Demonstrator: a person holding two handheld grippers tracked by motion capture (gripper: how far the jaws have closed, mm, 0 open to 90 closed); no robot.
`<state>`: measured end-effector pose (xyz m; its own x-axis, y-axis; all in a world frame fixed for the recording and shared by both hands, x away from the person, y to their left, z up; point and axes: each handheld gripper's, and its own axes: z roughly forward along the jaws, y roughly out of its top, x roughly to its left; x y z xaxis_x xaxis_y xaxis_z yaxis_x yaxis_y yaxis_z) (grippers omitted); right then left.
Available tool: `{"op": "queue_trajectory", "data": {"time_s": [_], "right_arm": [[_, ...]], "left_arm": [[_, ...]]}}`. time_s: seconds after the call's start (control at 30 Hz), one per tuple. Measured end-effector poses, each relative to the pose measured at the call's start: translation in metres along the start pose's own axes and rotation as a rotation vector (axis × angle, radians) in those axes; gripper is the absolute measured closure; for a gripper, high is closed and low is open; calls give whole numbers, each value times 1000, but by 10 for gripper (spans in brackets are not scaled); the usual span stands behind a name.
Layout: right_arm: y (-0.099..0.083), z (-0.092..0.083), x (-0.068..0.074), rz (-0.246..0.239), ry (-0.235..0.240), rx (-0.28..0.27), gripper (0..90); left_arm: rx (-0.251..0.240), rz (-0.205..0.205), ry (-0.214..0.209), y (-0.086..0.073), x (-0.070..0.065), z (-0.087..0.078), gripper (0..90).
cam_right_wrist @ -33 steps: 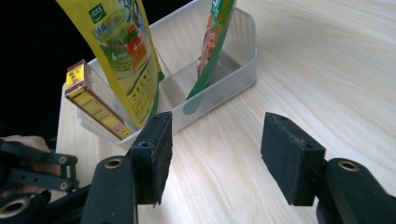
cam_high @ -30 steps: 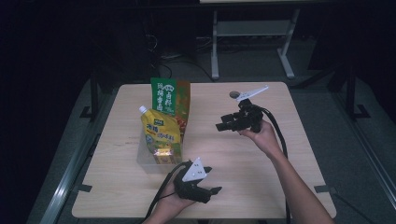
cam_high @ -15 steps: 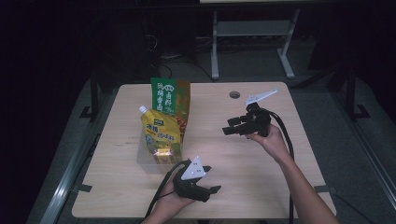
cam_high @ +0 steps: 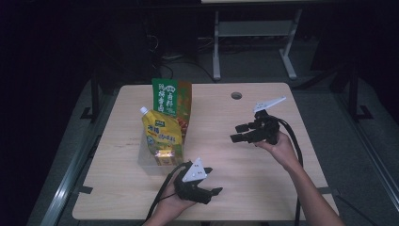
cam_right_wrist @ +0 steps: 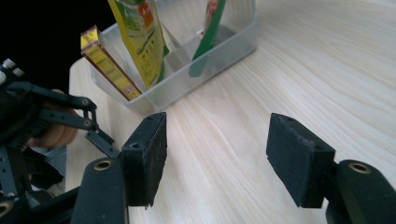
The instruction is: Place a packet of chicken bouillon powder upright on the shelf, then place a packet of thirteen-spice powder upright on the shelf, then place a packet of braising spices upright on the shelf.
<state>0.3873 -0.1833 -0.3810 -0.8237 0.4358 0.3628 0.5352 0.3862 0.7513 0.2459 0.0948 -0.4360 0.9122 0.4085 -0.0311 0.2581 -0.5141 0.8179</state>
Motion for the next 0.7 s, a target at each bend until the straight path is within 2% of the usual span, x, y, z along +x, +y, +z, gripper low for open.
{"op": "queue_trajectory", "data": {"time_s": [0.4, 0.47, 0.5, 0.7], "right_arm": [[-19, -18, 9, -2, 0, -25, 364], [-29, -21, 14, -4, -4, -16, 362], [-31, -21, 15, 0, -1, -17, 362], [-43, -28, 17, 12, 1, -17, 360]], "left_arm": [[3, 17, -5, 0, -2, 2, 277], [2, 22, -3, 0, -4, 2, 277], [-6, 14, -4, 1, -4, 2, 277], [-2, 20, -5, 1, -5, 3, 277]]}}
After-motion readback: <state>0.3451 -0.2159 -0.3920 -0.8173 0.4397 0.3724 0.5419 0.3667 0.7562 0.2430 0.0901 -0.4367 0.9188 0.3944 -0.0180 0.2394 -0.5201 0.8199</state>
